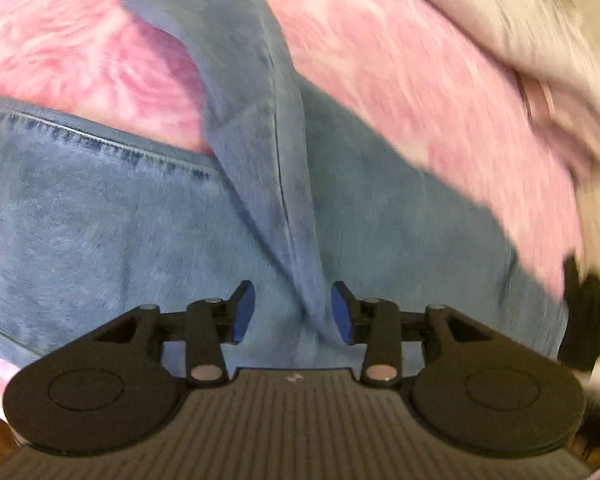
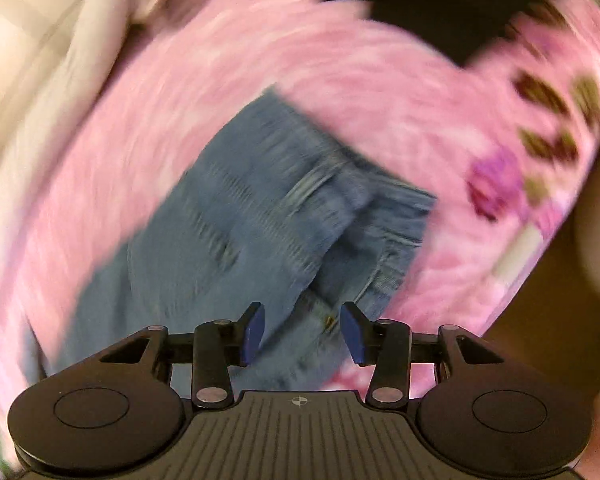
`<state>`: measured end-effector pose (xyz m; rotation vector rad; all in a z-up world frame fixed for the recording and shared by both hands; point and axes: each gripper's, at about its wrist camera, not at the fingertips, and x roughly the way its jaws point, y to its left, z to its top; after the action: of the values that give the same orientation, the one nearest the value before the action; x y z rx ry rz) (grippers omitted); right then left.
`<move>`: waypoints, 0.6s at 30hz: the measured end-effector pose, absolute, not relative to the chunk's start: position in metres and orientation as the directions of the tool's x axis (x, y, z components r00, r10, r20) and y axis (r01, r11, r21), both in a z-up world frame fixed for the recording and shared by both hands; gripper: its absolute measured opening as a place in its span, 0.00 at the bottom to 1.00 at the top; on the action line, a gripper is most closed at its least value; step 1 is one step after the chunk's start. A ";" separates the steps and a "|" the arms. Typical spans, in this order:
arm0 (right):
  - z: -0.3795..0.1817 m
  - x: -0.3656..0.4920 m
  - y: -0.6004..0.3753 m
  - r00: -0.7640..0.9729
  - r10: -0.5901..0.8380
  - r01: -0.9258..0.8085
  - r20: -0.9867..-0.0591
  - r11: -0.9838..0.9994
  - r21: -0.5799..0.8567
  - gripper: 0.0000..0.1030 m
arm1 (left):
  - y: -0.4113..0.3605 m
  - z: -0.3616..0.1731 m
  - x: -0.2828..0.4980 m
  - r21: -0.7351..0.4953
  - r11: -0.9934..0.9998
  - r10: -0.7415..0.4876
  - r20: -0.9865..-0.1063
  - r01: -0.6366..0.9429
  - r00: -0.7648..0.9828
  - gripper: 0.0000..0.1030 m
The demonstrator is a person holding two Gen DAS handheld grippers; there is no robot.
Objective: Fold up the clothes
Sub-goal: 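Fold the leg hem over the other leg with the left gripper while the right holds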
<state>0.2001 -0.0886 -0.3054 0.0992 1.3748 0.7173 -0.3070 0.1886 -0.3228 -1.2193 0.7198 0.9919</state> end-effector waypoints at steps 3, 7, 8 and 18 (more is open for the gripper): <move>-0.317 0.222 -0.102 0.038 0.575 -0.275 -0.817 0.792 0.545 0.44 | 0.196 -0.328 -0.311 -0.435 -0.071 0.278 -0.873 -0.897 0.401 0.43; -0.331 0.239 -0.109 0.053 0.627 -0.178 -0.777 0.772 0.611 0.44 | 0.209 -0.341 -0.303 -0.401 -0.106 0.295 -0.887 -0.910 0.356 0.32; -0.332 0.242 -0.109 0.056 0.640 -0.171 -0.767 0.763 0.624 0.44 | 0.209 -0.343 -0.304 -0.390 -0.094 0.298 -0.889 -0.916 0.348 0.20; -0.316 0.248 -0.092 0.102 0.639 -0.358 -0.762 0.738 0.571 0.11 | 0.175 -0.313 -0.328 -0.347 0.026 0.406 -0.854 -0.938 0.327 0.02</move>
<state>0.2477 -0.0920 -0.3164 0.2676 1.2700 0.7494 -0.3280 0.1752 -0.3127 -1.0807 0.6302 1.1513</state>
